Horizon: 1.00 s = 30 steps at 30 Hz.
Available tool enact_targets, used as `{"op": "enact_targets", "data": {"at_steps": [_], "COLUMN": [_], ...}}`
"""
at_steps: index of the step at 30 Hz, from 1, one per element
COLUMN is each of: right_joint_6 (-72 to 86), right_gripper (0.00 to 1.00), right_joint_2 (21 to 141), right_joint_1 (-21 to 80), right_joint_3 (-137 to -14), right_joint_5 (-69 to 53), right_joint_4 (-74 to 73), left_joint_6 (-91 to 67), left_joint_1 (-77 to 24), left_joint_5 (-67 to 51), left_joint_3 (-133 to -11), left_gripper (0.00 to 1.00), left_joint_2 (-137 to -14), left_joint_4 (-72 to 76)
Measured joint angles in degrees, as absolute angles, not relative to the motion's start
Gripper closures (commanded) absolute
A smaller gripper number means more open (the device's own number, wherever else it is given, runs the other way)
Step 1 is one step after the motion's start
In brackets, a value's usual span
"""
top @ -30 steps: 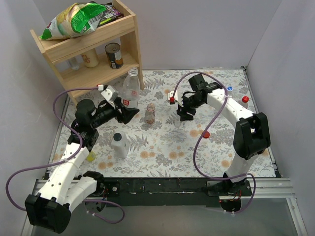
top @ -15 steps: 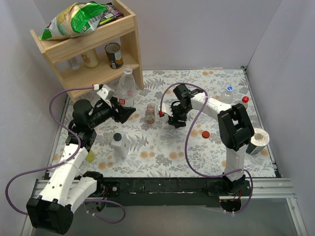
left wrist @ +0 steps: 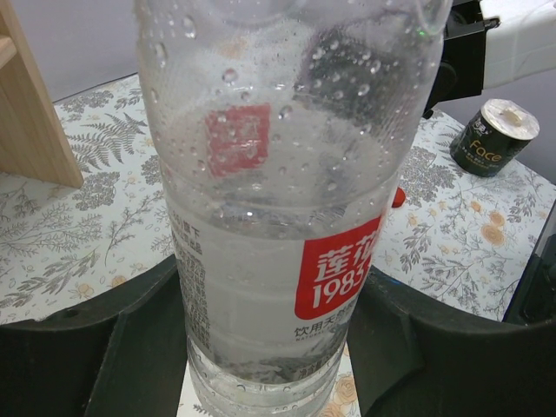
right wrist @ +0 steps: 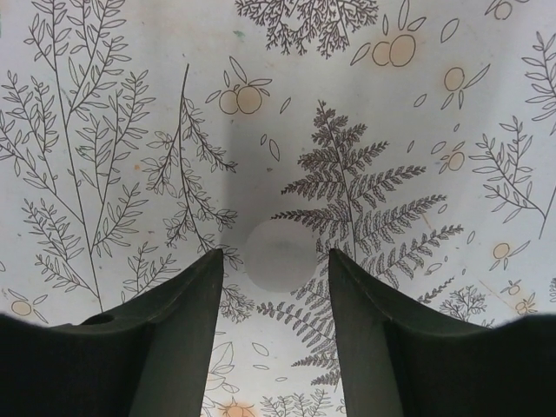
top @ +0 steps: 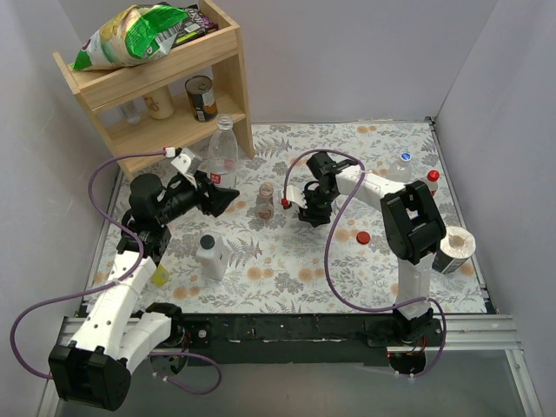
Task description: Screw on the bottle caps
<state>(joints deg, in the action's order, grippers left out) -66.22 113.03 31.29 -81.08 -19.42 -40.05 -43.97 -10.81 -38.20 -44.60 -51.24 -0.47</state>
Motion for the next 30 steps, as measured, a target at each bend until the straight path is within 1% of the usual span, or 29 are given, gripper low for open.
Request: {"op": "enact_targets", "data": {"at_steps": [1, 3, 5, 7, 8, 11, 13, 16, 18, 22, 27, 30], "right_joint_6": [-66.22, -66.22, -66.19, -66.26, -66.15, -66.06, -65.80, -64.99, -64.23, -61.84, -57.93, -55.57], "right_gripper": [0.43, 0.46, 0.52, 0.56, 0.60, 0.66, 0.66, 0.67, 0.67, 0.67, 0.66, 0.64], "right_joint_2": [113.25, 113.65, 113.97, 113.99, 113.99, 113.99, 113.86, 112.36, 109.27, 98.06, 84.18, 77.89], "right_joint_1": [31.29, 31.33, 31.40, 31.53, 31.55, 31.64, 31.64, 31.42, 30.89, 29.89, 29.69, 29.76], "right_joint_3": [-81.08, -81.08, -81.08, -81.08, -81.08, -81.08, -81.08, -81.08, -81.12, -84.23, -92.09, -93.43], "right_joint_5": [-19.40, -19.38, -19.27, -19.16, -19.16, -18.98, -18.68, -18.98, -20.32, -24.69, -31.77, -35.38], "right_joint_4": [-40.05, -40.01, -40.01, -39.92, -39.77, -39.42, -39.48, -41.25, -44.21, -52.18, -58.67, -59.81], "left_joint_6": [-43.99, -43.99, -44.01, -44.01, -44.01, -43.81, -43.24, -41.21, -39.48, -36.16, -33.26, -31.11], "left_joint_1": [-10.74, -10.70, -10.70, -10.68, -10.68, -10.63, -10.61, -10.63, -11.51, -16.73, -23.79, -25.85], "left_joint_5": [-38.22, -38.24, -38.30, -38.37, -38.41, -38.76, -40.12, -45.25, -48.66, -53.56, -56.90, -57.82], "left_joint_3": [-44.60, -44.60, -44.60, -44.60, -44.60, -44.58, -44.40, -43.62, -42.57, -38.46, -33.63, -31.75], "left_gripper": [1.00, 1.00, 1.00, 1.00, 1.00, 1.00, 1.00, 1.00, 1.00, 1.00, 1.00, 1.00], "left_joint_2": [-51.35, -51.37, -51.37, -51.37, -51.37, -51.37, -51.37, -51.66, -52.36, -54.17, -58.17, -61.12], "left_joint_4": [-0.47, -0.49, -0.47, -0.47, -0.47, -0.47, -0.14, 0.62, 1.26, 3.29, 6.66, 8.21]}}
